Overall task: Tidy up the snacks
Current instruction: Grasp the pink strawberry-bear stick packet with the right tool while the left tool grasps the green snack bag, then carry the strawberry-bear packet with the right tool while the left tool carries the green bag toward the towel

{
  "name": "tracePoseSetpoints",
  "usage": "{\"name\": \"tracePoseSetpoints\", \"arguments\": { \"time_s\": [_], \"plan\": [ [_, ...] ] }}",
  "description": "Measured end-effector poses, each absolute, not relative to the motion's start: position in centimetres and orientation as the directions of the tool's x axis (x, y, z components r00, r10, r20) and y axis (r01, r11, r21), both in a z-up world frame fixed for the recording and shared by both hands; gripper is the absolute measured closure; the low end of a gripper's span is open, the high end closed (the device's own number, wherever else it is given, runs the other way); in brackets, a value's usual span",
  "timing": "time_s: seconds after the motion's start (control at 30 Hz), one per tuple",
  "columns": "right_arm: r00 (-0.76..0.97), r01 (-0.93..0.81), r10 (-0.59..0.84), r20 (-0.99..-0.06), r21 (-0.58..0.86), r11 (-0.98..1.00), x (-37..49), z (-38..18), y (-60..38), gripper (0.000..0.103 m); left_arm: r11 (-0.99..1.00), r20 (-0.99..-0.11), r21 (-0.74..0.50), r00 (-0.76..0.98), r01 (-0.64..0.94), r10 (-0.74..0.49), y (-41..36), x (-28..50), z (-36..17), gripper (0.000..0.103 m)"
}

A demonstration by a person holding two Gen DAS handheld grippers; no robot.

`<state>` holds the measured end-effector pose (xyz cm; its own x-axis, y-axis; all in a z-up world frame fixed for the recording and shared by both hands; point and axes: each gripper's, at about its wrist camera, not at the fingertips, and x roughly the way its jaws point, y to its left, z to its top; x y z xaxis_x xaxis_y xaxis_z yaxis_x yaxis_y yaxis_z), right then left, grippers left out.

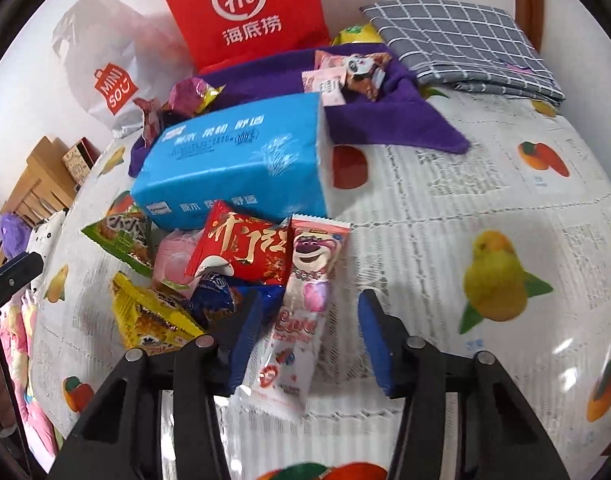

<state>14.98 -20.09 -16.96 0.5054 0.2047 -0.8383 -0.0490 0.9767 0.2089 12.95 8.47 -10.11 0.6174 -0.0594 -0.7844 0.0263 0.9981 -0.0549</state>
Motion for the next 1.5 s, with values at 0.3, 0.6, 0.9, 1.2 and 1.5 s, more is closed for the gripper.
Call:
{"name": "tracePoseSetpoints", "arguments": {
  "time_s": [0.3,0.6,0.9,1.2,1.5],
  "plan": [
    [0.548,-0.032,0.113,-0.829,0.115,0.993,15.0,-17.7,-21.8,0.079,0.992,-0.794,-0.106,0.594,0.07,-0.127,7.2,14.1,-11.6,0.023],
    [0.59,-0.023,0.042,-0.806,0.034,0.999,14.4,-18.6,-23.6,0.079,0.98,-0.784,-0.168,0.588,0.108,-0.199,4.4,16.3,-11.9,0.023],
    [0.632,-0.018,0.033,-0.774,0.028,0.999,13.8,-18.9,-23.6,0.079,0.986,-0.803,-0.136,0.571,0.098,-0.167,3.0,18.8,-13.3,0.023],
    [0.633,-0.018,0.04,-0.774,0.037,0.999,13.8,-18.9,-23.7,0.079,0.989,-0.834,-0.111,0.533,0.095,-0.145,2.3,20.5,-15.3,0.024],
    [0.633,-0.018,0.039,-0.773,0.035,0.999,13.8,-18.9,-23.7,0.079,0.988,-0.845,-0.097,0.516,0.117,-0.144,1.9,20.8,-16.4,0.043]
  ]
}}
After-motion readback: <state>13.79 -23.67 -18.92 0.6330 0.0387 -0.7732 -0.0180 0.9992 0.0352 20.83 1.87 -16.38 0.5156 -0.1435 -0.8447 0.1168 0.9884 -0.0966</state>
